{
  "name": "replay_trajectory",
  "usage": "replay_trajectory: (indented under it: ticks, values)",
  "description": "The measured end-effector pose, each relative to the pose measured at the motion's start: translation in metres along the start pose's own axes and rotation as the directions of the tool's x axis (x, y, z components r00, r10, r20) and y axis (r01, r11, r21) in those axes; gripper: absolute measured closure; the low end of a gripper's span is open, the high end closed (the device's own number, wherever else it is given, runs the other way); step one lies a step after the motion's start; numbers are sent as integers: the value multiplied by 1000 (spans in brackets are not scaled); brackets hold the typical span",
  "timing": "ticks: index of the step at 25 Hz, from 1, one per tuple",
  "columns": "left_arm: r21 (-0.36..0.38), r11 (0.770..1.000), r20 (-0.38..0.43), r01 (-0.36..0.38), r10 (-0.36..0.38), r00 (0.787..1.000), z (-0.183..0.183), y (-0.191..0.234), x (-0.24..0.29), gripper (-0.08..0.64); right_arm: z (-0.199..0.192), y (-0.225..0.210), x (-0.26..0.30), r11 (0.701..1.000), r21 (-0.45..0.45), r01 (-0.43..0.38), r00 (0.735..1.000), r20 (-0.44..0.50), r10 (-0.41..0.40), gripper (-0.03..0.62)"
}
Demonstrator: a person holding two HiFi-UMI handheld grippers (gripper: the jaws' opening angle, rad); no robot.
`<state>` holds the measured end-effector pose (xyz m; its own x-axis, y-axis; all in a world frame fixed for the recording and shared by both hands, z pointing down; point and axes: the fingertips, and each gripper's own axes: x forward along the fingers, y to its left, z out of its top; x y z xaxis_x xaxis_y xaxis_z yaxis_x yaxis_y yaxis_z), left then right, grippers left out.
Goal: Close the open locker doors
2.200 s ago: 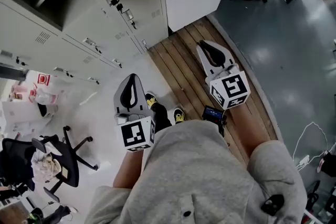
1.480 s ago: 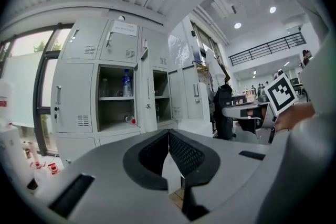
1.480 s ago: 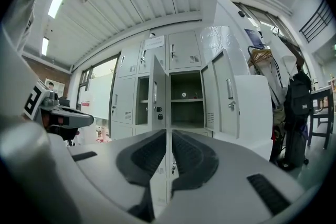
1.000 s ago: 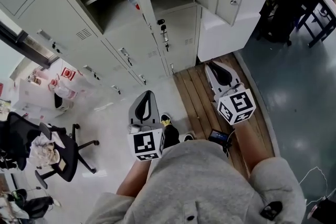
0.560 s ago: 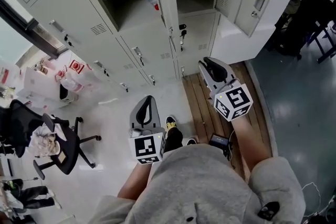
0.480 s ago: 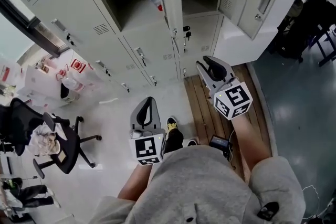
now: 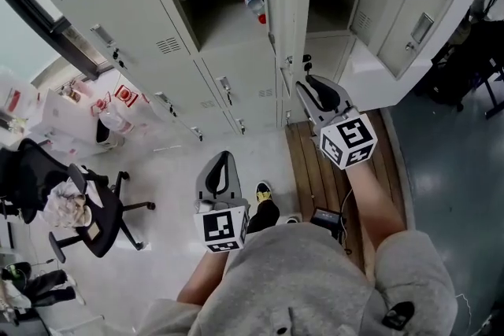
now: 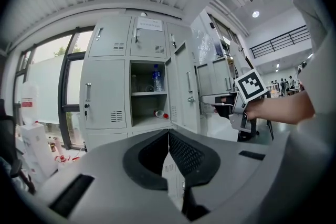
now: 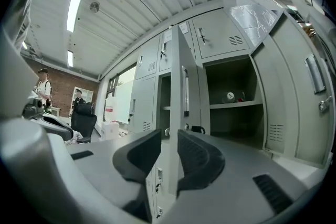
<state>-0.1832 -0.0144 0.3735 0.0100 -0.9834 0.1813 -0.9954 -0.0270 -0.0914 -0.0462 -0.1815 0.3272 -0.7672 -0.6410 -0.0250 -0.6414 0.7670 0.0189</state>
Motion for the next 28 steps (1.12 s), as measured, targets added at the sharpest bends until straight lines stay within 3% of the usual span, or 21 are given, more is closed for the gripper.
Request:
replay_trajectory:
  ticks: [8,16,28]
  values:
    - [-4,1000,-38,3,-3,999,-8,15,14,549,-2,0,19,1000,-2,-8,1000,4,8,488]
    - [5,1000,-29,-3,3,1000,-5,23,24,549,-2,23,34,998,-59,-36,999,-8,36,509]
    - [-25,998,-73,-51,49,996,-20,50,27,549,2,71,73,987,-62,-151,988,-25,149,511]
